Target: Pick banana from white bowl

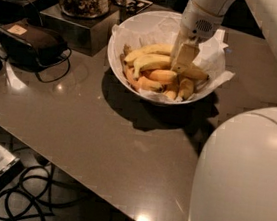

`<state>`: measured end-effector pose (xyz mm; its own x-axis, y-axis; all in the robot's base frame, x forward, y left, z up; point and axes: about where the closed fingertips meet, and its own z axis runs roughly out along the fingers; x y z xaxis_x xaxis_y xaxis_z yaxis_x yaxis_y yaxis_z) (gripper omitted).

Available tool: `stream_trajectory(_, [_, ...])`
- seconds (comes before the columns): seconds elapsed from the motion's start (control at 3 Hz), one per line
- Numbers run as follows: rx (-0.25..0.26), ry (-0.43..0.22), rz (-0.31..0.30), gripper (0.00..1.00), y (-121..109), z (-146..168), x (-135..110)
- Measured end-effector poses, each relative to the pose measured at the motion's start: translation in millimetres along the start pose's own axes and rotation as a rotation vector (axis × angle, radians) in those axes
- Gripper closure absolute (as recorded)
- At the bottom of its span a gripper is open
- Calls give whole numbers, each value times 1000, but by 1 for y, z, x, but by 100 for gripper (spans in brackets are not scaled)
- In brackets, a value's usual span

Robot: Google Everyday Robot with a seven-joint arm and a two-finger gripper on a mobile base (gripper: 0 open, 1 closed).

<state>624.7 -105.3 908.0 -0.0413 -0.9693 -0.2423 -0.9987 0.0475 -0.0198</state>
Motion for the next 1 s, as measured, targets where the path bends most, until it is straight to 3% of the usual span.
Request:
stream_trajectory(0.67, [-17, 9, -17, 54, -9, 12, 3])
stream_trajectory(1.0, [-35, 4, -22, 72, -11, 22, 1])
